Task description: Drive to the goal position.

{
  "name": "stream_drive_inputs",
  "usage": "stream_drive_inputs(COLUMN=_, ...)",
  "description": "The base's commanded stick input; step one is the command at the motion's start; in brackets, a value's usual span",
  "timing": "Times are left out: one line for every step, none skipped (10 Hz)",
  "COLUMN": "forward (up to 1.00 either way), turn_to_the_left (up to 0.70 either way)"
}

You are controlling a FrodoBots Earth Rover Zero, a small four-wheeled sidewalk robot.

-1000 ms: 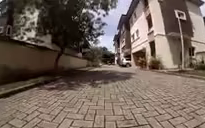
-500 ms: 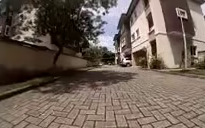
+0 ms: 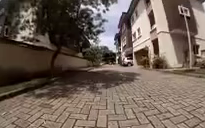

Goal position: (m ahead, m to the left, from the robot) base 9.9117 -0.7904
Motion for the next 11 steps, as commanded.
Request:
stream_drive_inputs(forward=0.50, turn_to_the_left=0.00)
stream_drive_inputs(forward=0.50, turn_to_the_left=0.00)
stream_drive_inputs(forward=0.50, turn_to_the_left=0.00)
stream_drive_inputs(forward=0.50, turn_to_the_left=0.00)
stream_drive_inputs(forward=0.50, turn_to_the_left=0.00)
stream_drive_inputs(forward=0.50, turn_to_the_left=0.00)
stream_drive_inputs(forward=0.50, turn_to_the_left=0.00)
stream_drive_inputs(forward=0.50, turn_to_the_left=0.00)
stream_drive_inputs(forward=0.50, turn_to_the_left=0.00)
stream_drive_inputs(forward=0.50, turn_to_the_left=0.00)
stream_drive_inputs(forward=0.50, turn_to_the_left=0.00)
